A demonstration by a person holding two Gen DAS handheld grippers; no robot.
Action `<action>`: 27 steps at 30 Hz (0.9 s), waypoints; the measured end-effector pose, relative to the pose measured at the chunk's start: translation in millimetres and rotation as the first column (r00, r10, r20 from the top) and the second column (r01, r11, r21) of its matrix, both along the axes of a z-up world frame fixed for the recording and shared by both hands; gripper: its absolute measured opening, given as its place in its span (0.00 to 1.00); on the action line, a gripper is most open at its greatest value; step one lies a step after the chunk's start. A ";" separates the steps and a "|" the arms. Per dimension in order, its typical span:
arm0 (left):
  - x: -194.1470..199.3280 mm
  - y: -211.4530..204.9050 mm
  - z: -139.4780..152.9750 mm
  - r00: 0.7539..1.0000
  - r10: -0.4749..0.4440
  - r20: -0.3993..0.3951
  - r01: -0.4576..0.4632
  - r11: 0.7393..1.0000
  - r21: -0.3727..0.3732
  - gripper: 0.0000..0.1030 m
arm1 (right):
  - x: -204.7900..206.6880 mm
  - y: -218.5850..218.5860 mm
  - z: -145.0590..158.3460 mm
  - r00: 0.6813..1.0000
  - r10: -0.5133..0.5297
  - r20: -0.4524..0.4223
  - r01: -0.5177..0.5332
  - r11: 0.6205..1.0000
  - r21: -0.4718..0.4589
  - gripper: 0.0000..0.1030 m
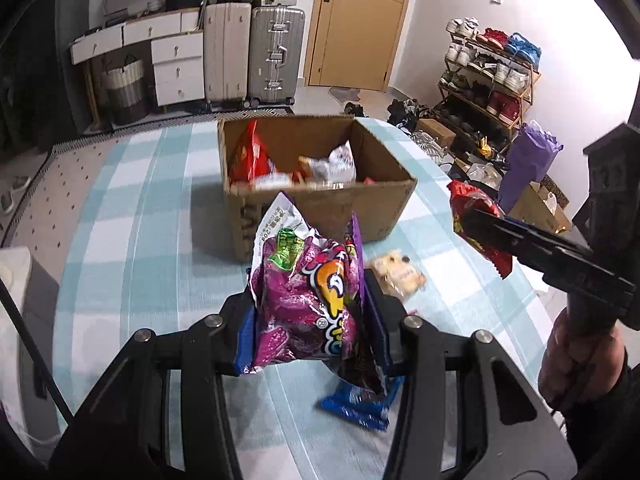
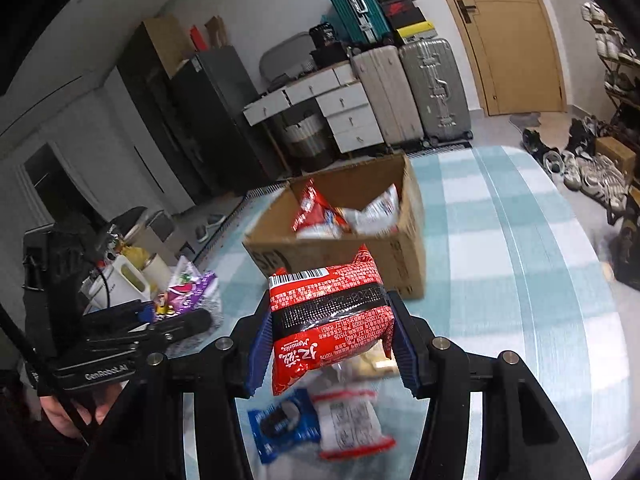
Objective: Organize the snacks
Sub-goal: 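Carry the purple bag and red wafer pack toward the box with both tools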
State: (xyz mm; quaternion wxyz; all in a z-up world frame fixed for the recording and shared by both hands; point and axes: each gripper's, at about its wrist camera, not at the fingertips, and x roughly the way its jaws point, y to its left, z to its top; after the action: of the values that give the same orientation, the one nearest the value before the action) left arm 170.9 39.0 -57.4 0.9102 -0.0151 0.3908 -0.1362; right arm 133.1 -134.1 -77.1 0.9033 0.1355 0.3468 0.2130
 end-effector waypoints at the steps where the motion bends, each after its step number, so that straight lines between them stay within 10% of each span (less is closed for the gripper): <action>1: 5.2 -0.1 3.9 1.000 0.002 0.007 -0.002 1.000 -0.001 0.41 | 4.5 2.4 5.6 1.000 0.006 0.006 -0.006 1.000 -0.002 0.51; 27: 176.2 -30.1 37.1 1.000 -0.025 -0.012 0.025 0.999 0.044 0.42 | 142.7 35.8 47.9 0.999 0.039 0.027 -0.038 0.999 -0.025 0.51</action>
State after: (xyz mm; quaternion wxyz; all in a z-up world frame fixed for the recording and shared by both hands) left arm 347.1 8.9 -20.3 0.9063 0.0094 0.3991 -0.1388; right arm 275.8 -98.3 -29.3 0.9053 0.1147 0.3395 0.2279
